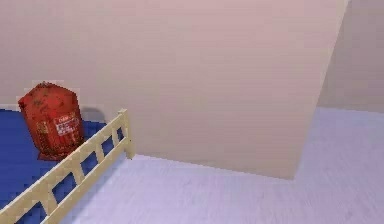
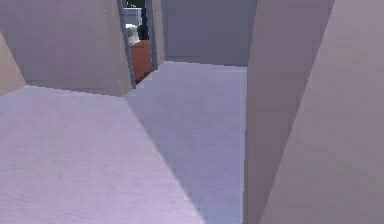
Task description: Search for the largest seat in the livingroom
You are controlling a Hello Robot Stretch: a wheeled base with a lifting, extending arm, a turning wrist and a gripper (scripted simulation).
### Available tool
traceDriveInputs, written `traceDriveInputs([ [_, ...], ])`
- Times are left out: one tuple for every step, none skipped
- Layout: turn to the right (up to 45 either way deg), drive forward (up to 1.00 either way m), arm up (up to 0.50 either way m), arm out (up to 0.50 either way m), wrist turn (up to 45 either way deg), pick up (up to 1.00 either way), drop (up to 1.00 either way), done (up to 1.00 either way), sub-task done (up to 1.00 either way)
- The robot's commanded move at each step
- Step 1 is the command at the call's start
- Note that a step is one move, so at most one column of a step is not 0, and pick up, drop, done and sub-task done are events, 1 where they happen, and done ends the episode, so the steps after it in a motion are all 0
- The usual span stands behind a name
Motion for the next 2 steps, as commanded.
traceDriveInputs([
  [0.0,0.05,0.00,0.00,0.0,0.00,0.00,0.00,0.00],
  [45.0,0.00,0.00,0.00,0.0,0.00,0.00,0.00,0.00],
])
